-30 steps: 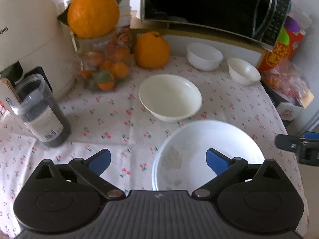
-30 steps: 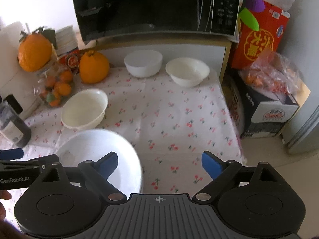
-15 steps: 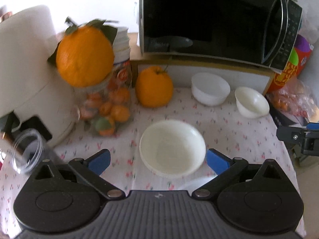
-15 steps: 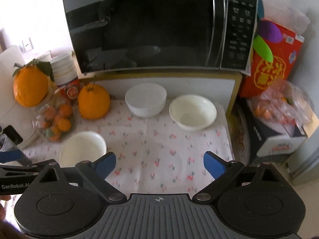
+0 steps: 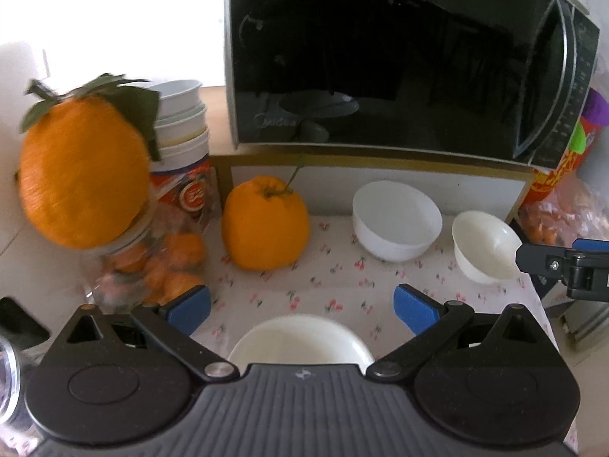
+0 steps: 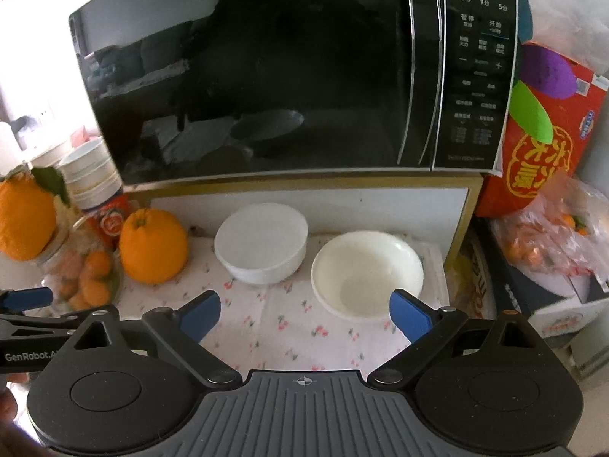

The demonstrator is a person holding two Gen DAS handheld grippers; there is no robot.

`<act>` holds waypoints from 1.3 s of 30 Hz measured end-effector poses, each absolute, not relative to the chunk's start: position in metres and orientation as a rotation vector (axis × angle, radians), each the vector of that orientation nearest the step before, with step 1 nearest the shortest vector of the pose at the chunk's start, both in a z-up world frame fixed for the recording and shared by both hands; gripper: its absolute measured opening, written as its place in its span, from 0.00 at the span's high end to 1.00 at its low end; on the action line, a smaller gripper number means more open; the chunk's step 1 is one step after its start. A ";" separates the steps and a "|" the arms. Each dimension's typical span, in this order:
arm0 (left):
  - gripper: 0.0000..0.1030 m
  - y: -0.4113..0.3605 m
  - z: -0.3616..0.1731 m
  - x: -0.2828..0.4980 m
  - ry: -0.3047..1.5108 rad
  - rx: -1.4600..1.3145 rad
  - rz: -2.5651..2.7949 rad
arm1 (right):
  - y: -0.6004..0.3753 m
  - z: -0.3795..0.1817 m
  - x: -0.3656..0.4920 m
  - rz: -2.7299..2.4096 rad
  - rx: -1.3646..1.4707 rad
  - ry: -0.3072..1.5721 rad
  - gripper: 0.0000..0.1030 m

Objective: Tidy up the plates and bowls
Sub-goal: 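Move both tools toward the white bowl beside the microwave, then close the left and right grippers on the white bowl's rim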

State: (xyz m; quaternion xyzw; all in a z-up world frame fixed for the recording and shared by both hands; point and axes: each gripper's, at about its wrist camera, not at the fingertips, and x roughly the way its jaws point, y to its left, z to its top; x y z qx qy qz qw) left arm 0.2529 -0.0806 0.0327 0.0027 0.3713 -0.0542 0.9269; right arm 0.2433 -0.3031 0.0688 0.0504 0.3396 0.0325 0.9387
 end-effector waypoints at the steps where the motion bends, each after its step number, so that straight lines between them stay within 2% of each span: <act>1: 0.01 -0.082 0.031 0.258 0.756 0.000 -0.113 | -0.306 0.068 0.247 0.076 0.108 0.682 0.06; 13: 0.02 -0.108 0.017 0.310 0.695 -0.039 -0.169 | -0.326 0.044 0.306 0.139 0.233 0.613 0.06; 20: 0.15 -0.124 0.007 0.330 0.696 -0.021 -0.219 | -0.323 0.029 0.332 0.163 0.312 0.588 0.10; 23: 0.22 -0.127 0.003 0.337 0.702 -0.026 -0.230 | -0.322 0.020 0.343 0.154 0.335 0.598 0.19; 25: 0.26 -0.127 -0.002 0.342 0.713 -0.036 -0.236 | -0.324 0.014 0.347 0.142 0.351 0.607 0.29; 29: 0.36 -0.127 -0.009 0.347 0.731 -0.052 -0.249 | -0.328 0.005 0.355 0.124 0.405 0.618 0.41; 31: 0.41 -0.127 -0.010 0.349 0.735 -0.060 -0.253 | -0.330 0.001 0.358 0.126 0.426 0.628 0.51; 33: 0.48 -0.127 -0.012 0.350 0.741 -0.069 -0.255 | -0.330 -0.004 0.359 0.127 0.437 0.634 0.57; 39: 0.57 -0.129 -0.014 0.348 0.757 -0.078 -0.258 | -0.329 -0.011 0.360 0.114 0.449 0.648 0.71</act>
